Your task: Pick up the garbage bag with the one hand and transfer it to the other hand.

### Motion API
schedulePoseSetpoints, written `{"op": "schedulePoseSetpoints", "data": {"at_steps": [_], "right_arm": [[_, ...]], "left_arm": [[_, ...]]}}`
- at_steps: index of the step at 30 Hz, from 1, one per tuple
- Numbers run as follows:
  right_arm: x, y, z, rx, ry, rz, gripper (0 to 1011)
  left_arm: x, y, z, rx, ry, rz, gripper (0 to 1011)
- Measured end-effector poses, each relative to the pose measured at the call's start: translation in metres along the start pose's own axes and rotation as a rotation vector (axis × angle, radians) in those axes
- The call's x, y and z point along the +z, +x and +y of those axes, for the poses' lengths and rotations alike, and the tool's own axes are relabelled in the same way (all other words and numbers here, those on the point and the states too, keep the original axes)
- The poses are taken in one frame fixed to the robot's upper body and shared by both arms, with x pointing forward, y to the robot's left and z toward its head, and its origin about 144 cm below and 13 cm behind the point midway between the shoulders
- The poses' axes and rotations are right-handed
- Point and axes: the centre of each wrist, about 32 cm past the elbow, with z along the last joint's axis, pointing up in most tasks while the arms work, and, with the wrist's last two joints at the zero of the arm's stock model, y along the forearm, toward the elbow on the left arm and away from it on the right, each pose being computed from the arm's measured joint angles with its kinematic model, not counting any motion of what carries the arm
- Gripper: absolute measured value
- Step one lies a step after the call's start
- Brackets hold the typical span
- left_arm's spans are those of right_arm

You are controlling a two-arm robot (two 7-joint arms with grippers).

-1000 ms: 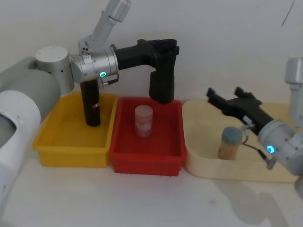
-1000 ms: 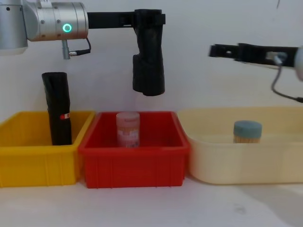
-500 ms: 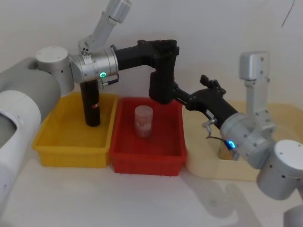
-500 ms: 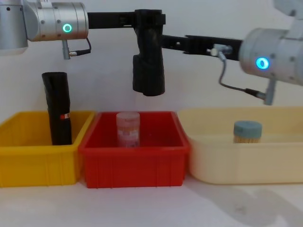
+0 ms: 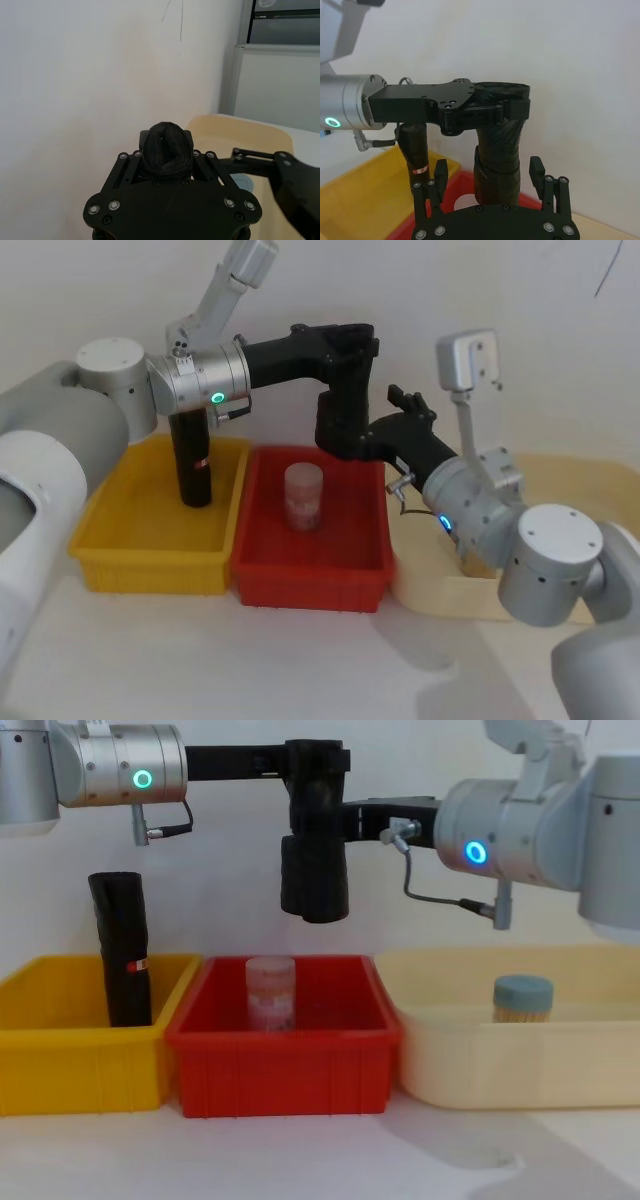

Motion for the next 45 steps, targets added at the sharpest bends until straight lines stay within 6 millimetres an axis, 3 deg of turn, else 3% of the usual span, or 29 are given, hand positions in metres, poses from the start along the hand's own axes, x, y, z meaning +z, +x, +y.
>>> {"op": "schedulePoseSetpoints", "data": {"at_steps": [28, 45], "right_arm": [[0.013, 0.008, 0.057, -0.058, -0.113, -0.015, 1000], [0.017, 0.010, 0.068, -0.073, -0.128, 0.008, 994]], "left_arm": [[0.000, 0.000, 0.000, 0.000, 0.000, 0.000, 339], [0.000, 0.000, 0.000, 0.000, 0.000, 0.001, 339]]}}
